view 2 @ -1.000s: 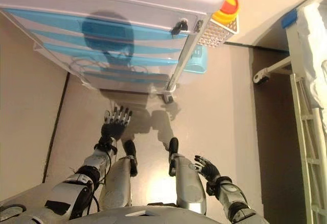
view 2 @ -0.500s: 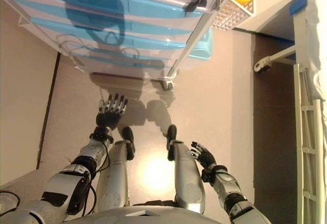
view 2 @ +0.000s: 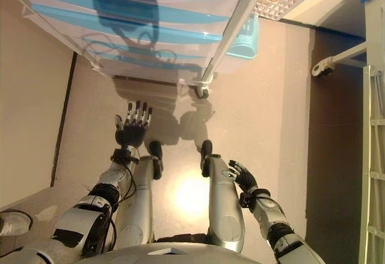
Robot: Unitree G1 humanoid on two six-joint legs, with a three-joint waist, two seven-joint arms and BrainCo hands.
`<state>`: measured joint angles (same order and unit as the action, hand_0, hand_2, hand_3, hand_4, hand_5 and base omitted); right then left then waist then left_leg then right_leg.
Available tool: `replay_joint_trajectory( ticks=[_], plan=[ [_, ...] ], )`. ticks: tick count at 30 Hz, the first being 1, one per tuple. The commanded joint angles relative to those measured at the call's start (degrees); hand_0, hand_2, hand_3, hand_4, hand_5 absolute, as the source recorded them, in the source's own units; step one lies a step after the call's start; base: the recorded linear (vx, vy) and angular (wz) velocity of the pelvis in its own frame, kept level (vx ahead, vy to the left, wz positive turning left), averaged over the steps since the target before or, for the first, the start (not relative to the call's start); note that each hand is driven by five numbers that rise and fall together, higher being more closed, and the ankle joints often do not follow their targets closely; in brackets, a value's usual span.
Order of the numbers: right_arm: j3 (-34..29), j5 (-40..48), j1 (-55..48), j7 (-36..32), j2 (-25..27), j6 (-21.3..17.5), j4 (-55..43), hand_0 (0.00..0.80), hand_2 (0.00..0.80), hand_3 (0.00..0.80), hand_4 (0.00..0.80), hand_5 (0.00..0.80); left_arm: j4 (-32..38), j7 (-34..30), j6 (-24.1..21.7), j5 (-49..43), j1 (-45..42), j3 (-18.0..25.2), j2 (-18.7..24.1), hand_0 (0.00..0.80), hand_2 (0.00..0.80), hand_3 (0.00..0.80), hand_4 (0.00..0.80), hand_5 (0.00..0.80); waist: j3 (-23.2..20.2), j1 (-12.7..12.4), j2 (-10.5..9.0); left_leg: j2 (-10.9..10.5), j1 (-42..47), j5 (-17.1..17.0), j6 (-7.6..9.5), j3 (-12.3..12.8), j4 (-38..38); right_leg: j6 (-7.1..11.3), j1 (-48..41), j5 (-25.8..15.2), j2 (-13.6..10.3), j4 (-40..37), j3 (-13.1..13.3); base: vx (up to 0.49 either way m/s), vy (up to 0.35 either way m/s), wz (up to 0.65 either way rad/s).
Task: Open the drawer and pick up the medicine
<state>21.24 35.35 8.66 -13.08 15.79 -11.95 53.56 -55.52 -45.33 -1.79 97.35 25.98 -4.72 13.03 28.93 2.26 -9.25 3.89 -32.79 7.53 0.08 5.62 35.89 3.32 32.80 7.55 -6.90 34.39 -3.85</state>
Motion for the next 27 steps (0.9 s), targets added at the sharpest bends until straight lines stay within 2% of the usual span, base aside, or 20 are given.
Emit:
replay_joint_trajectory(
  ticks=[1, 16, 27],
  plan=[
    [2.3, 0.6, -5.4, -0.9, 3.4, 0.4, -5.0, 0.000, 0.000, 0.000, 0.000, 0.000, 6.2, -3.5, -0.8, 1.7, -0.3, -1.2, -0.5, 0.000, 0.000, 0.000, 0.000, 0.000, -2.1, 0.6, 1.98, -2.0, 0.5, 3.4, 0.89, 0.2, -0.7, 0.18, 0.2, 1.4, 3.5, 3.4, -2.3, 0.000, 0.000, 0.00],
    [3.4, 0.5, -7.1, -0.7, 4.1, 0.9, -6.5, 0.000, 0.000, 0.000, 0.000, 0.000, 11.6, -0.8, -3.3, 5.0, 7.9, -0.2, 5.0, 0.000, 0.000, 0.000, 0.000, 0.000, -2.9, 2.2, 1.36, -0.9, -0.6, 3.5, 0.63, 1.5, 0.7, 0.35, 1.2, 0.2, 3.6, 3.0, -1.8, 0.000, 0.006, -0.01],
    [4.7, 0.8, -8.8, -0.8, 3.9, -1.8, -5.3, 0.000, 0.000, 0.000, 0.000, 0.000, 12.9, 4.8, -6.0, 7.2, 15.8, 0.5, 9.8, 0.000, 0.000, 0.000, 0.000, 0.000, -3.0, 3.3, 1.24, -0.4, -0.2, 4.3, 0.77, 2.3, 1.6, 0.31, 0.8, -0.3, 3.5, 2.4, -1.4, 0.000, 0.000, 0.00]
  ],
)
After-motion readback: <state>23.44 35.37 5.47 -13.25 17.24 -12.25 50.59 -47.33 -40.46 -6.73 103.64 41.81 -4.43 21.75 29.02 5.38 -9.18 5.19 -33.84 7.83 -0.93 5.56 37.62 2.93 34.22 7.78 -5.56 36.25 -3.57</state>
